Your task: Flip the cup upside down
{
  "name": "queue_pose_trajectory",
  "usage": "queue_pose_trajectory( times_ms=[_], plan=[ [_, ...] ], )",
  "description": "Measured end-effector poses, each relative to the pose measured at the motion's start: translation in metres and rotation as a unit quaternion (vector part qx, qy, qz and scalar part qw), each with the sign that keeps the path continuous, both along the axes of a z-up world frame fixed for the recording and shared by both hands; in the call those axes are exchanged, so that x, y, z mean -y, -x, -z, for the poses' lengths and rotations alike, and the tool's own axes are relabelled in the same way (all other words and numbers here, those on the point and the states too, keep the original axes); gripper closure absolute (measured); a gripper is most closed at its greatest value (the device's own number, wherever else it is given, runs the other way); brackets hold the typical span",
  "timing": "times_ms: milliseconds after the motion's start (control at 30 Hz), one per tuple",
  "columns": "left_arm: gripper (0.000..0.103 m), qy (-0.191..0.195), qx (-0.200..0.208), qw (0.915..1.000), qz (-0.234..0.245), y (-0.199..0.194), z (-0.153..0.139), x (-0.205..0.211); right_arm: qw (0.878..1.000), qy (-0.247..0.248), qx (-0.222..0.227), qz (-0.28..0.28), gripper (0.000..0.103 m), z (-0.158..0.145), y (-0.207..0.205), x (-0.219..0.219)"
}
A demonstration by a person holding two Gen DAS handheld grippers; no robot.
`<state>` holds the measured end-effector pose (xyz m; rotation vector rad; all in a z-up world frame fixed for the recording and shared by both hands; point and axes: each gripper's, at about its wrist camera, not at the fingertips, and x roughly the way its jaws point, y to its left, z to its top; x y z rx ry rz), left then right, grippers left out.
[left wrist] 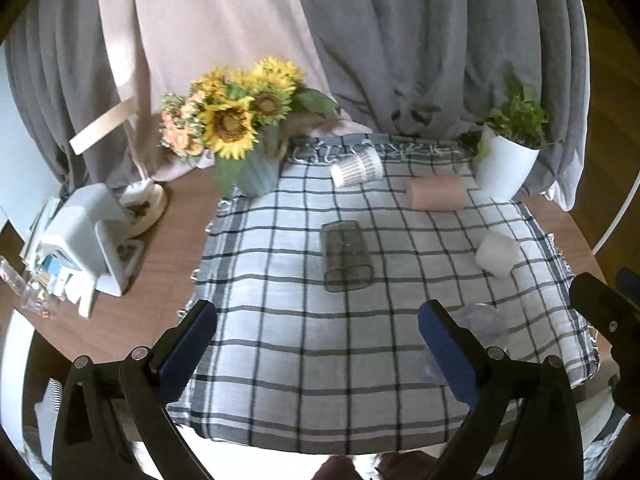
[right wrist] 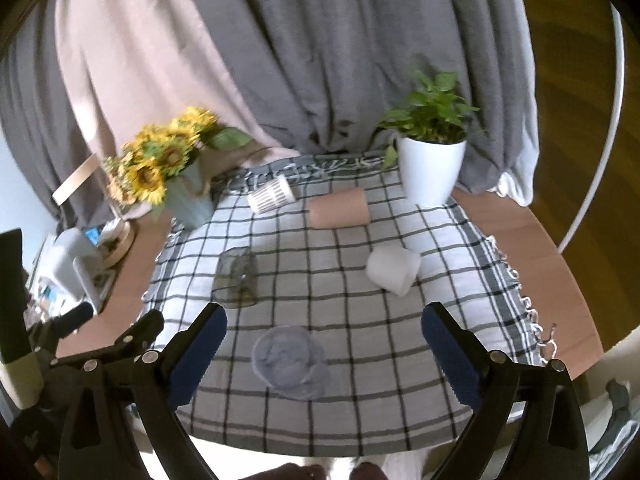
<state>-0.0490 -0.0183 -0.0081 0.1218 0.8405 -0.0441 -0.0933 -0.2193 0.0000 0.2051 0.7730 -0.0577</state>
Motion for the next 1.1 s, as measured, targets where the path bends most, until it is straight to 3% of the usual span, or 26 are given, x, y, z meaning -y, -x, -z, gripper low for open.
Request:
queue_pose_trajectory(
  times_ms=[467,1100],
  plan=[
    [0.0,-0.003,0.02,0.9998,-0.008,0.009,-0.007,-0.033,1.0,0.008,0.026,-0.003,0.004,-0.008,0.014,-0.037],
    [0.0,-0.004,0.016,0.9998,0.015,-0.001,-0.004,-0.028,1.0,0.011,0.017,0.017,0.004,-0.007,0.009,-0.039]
  ],
)
